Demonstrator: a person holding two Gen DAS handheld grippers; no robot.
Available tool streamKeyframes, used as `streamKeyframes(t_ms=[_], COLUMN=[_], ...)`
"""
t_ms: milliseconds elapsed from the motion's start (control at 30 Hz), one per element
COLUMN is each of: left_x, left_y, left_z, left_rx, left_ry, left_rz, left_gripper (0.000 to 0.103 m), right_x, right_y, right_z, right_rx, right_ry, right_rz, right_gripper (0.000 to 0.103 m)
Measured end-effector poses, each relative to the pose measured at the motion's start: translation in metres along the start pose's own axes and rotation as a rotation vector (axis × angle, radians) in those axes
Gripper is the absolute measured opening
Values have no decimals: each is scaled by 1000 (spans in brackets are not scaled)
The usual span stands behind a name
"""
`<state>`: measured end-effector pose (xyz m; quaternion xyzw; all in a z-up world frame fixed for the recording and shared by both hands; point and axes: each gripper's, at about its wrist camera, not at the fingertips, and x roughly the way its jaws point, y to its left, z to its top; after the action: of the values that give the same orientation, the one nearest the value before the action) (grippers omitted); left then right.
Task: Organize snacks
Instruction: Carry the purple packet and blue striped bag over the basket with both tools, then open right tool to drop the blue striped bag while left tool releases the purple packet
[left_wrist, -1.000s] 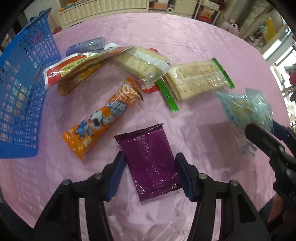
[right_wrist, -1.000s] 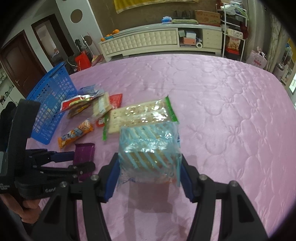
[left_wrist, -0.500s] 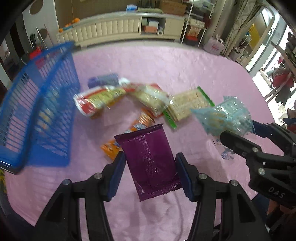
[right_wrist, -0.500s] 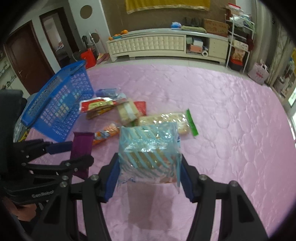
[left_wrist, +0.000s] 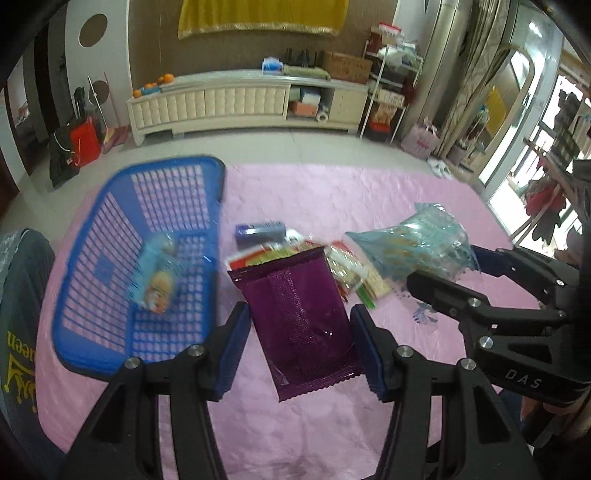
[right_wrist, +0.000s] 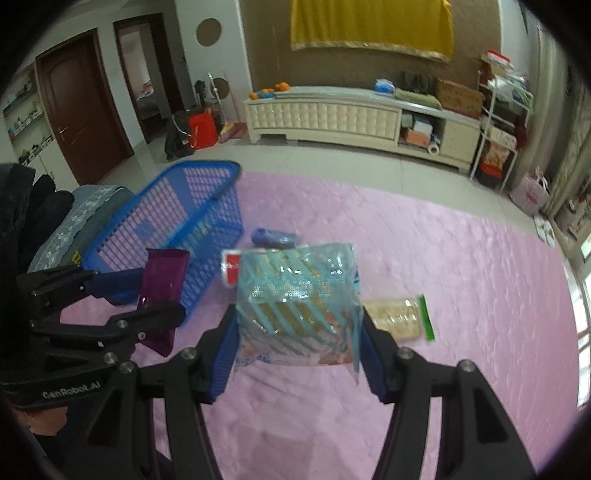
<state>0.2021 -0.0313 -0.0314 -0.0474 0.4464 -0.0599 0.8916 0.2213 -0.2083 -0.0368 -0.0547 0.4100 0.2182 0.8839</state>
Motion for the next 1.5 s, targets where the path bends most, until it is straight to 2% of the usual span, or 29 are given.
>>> streamKeyframes(t_ms=[300,600,1033,1233,1333,1433,1500], left_x=[-13,-27,-6,9,15,19,21], left_y=[50,99,157,177,182,186,185], left_z=[14,27,33,37,37,35,33], left_rx=[-24,-74,-153,-178,-177,-190,-187], left_ry=[-49,-80,-78,-69,-75,-66,-59], left_rz=[10,55,96,102,137,125,126], left_gripper=[53,53,53,53,53,53,53], right_x=[6,24,100,128,143,159,160], right_y=[37,76,115,129,130,132,129], right_z=[45,71,98,107,110,112,110], right_rx=[-63,-140,-216,-299,-298,-308,-305], right_ry=[-28,-29,68,99,119,158,151], right_rz=[37,80,122,82,66,46,11], right_gripper=[64,64,64,64,65,71,74])
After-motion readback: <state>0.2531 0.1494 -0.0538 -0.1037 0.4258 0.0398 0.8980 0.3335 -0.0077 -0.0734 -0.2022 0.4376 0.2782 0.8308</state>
